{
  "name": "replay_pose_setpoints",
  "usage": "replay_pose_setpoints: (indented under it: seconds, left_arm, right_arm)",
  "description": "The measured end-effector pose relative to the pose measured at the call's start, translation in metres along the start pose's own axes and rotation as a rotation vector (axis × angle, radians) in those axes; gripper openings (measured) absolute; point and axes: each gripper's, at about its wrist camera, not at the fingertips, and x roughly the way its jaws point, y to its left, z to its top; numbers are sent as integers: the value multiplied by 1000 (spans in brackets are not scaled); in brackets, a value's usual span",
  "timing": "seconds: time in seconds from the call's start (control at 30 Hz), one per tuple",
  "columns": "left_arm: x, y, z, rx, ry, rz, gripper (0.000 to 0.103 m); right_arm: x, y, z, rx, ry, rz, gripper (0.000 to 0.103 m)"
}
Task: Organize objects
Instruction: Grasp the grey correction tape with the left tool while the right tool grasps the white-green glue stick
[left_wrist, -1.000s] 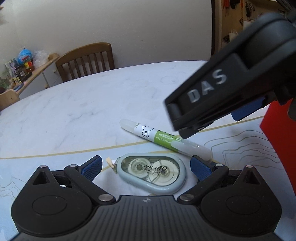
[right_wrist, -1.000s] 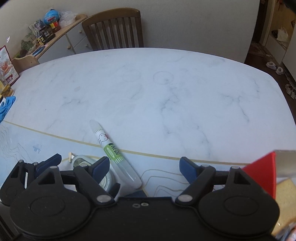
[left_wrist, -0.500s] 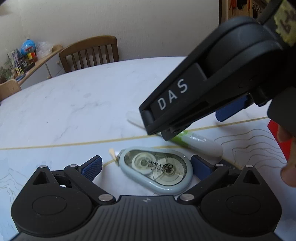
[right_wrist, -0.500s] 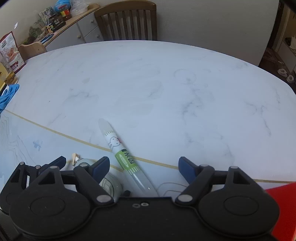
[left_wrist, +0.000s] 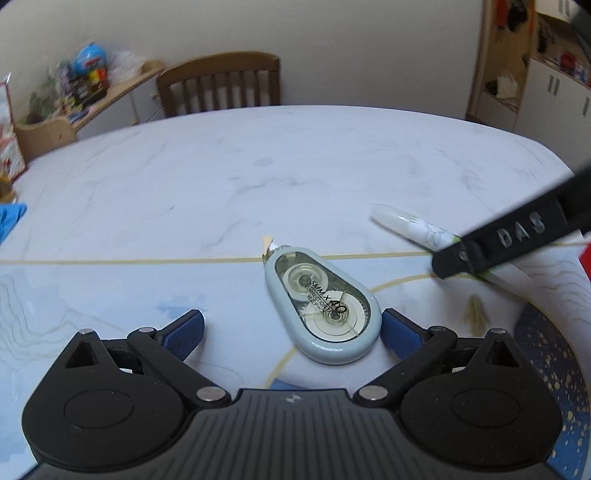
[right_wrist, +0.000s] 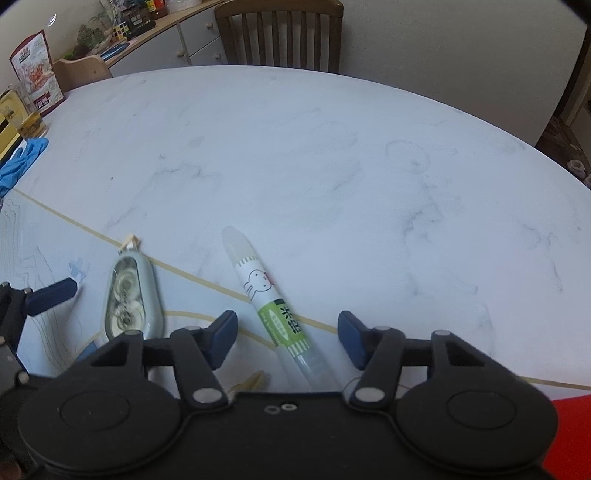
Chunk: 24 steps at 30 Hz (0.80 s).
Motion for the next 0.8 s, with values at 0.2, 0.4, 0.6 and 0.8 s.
replay_pose_setpoints:
  seconds: [0.2, 0.4, 0.6, 0.8]
  left_arm:
    - [5, -3, 5, -43, 12, -10, 102]
    - [8, -5, 11, -66, 12, 25, 101]
    - [6, -7, 12, -62, -2, 18, 89]
    - [2, -8, 16, -34, -1, -16, 61]
  right_arm:
    - [0, 4, 0, -19, 0, -11, 58]
    - [0, 6, -2, -28, -6, -29, 52]
    - [1, 13, -4, -63, -24, -63, 34]
    - [1, 18, -7, -43, -30, -45, 18]
